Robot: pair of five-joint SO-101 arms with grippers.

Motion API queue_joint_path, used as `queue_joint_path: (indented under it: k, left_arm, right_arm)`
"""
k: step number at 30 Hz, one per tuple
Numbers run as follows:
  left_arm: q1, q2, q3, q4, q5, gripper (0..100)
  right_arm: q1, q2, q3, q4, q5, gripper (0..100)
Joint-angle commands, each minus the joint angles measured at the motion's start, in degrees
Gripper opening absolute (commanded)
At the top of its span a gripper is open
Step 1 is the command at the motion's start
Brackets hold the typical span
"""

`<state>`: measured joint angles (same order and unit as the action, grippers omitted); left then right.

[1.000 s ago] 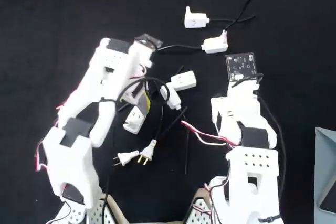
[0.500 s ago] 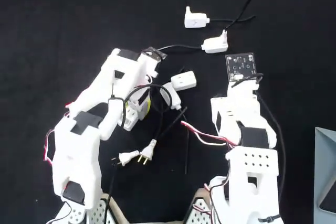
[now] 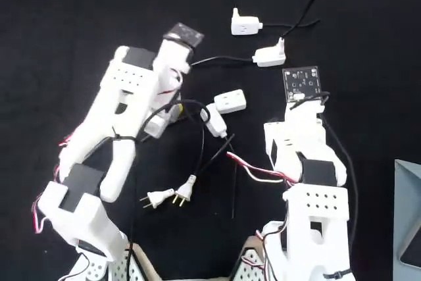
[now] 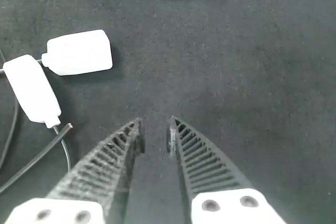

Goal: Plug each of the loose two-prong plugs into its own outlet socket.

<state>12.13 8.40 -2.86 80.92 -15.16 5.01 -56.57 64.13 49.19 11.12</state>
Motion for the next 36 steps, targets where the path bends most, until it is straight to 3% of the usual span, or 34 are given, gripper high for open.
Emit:
queue_joint_path:
  k: [1,8,15,27,31,36]
  left_arm:
    - [-2.42,-0.97,-2.95,-4.13,0.26,9]
    - [-3.91,12.31,-14.99,-12.22,0.53,9]
    - [-3.74,32.26,-38.55,-16.44,0.44,9]
    - [-5.23,58.99,-83.47,-9.85,0.70,10]
    - [-6.81,62.59,-92.70,-4.22,0.88,16]
    - [-8.84,59.34,-92.26,0.09,6.68,27]
  right_arm:
    - [0.44,-0.92,-2.68,0.35,0.53,7.4]
    - [0.35,-0.92,-2.59,0.35,0.53,7.4]
    - [0.35,-0.92,-2.59,0.09,0.53,7.4]
    - [0.35,-0.66,-2.59,-0.09,0.53,7.4]
    - [0.35,-0.57,-2.59,-0.09,0.53,7.4]
    - [0.35,-0.57,-2.59,-0.09,0.53,7.4]
